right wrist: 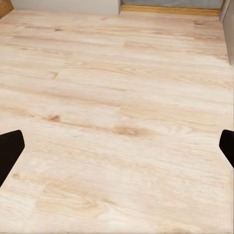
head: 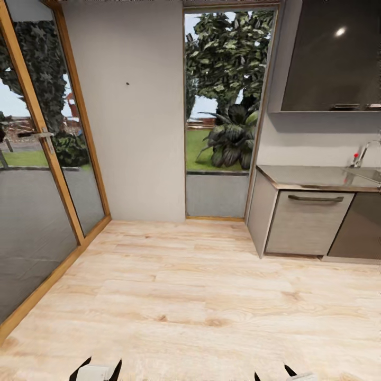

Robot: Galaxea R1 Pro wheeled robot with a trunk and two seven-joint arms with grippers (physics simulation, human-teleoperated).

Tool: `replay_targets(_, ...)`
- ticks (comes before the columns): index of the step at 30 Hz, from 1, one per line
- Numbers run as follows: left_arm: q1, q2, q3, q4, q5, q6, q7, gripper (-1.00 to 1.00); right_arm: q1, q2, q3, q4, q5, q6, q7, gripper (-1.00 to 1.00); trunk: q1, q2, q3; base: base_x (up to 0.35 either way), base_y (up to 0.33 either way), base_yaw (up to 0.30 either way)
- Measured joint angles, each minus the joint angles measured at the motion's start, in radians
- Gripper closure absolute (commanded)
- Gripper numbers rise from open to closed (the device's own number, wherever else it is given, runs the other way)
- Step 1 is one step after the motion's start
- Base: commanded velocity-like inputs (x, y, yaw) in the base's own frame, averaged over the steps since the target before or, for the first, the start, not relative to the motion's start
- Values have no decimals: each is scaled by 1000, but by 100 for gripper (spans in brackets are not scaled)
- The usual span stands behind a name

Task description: Put the three can of soda from the living room inside the tash can in the kitchen.

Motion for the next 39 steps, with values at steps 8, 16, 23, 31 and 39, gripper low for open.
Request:
replay_targets(8, 0, 0, -1, -1, 1, 0, 0, -100, 0, 0, 2, 0, 0, -1, 0, -100, 0, 0, -3, -171, -100, 39)
replay_targets(16, 0, 0, -1, -1, 0, 0, 0, -100, 0, 0, 8, 0, 0, -1, 0, -100, 0, 0, -11, -170, -100, 128)
replay_targets(23, 1, 0, -1, -2, 1, 0, 0, -100, 0, 0, 26, 1, 0, -1, 0, -100, 0, 0, -16, -170, -100, 65)
replay_targets(31, 0, 0, -2, -2, 1, -1, 1, -100, 0, 1, 50, 10, 1, -1, -8, -100, 0, 0, -22, -166, -99, 136)
replay_targets(39, 1, 0, -2, -2, 1, -1, 1, -100, 0, 1, 58, 15, 2, -1, -24, -100, 0, 0, -28, -157, -95, 200)
